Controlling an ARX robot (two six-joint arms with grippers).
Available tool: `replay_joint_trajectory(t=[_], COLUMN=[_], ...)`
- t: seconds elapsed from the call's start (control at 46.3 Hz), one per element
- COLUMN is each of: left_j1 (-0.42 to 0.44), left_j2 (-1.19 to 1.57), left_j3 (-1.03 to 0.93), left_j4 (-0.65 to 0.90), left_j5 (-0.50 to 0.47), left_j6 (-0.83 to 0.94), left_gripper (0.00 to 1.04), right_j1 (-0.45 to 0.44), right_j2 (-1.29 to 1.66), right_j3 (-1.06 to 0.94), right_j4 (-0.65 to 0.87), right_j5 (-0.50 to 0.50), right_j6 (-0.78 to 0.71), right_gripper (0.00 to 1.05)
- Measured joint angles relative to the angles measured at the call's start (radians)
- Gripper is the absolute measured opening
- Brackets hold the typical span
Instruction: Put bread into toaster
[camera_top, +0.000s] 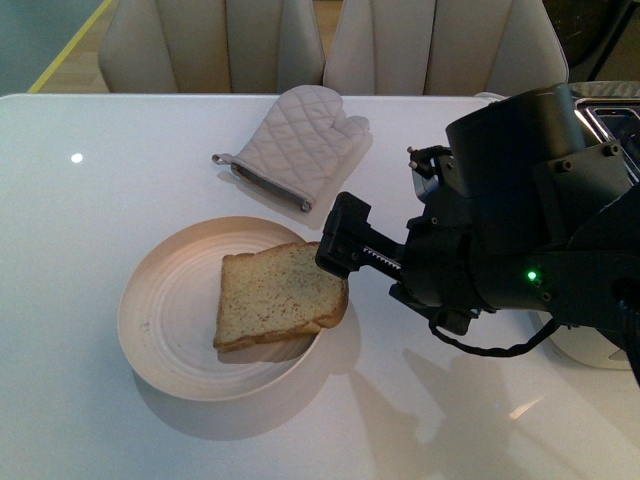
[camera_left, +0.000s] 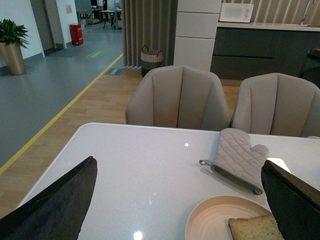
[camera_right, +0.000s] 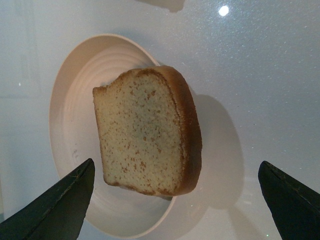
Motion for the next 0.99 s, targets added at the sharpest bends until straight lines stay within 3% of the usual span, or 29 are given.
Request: replay_joint_trajectory(t=[0.756, 0.865, 0.994], left_j1=[0.0, 0.0, 0.0], left_j2=[0.0, 0.0, 0.0], left_j3=[0.0, 0.0, 0.0], left_j4=[0.0, 0.0, 0.0], left_j5=[0.0, 0.0, 0.0], left_j6=[0.0, 0.0, 0.0], left_gripper=[0.98, 0.98, 0.98], right_j1=[0.026, 0.028, 0.029], right_j2=[0.133, 0.153, 0.171], right_j3=[0.086, 0.101, 0.12], right_j4=[0.012, 0.008, 0.004], right_j5=[-0.067, -0.068, -0.071], right_j6=[0.1, 0.108, 0.113], right_gripper=[0.96, 0.88, 0.71])
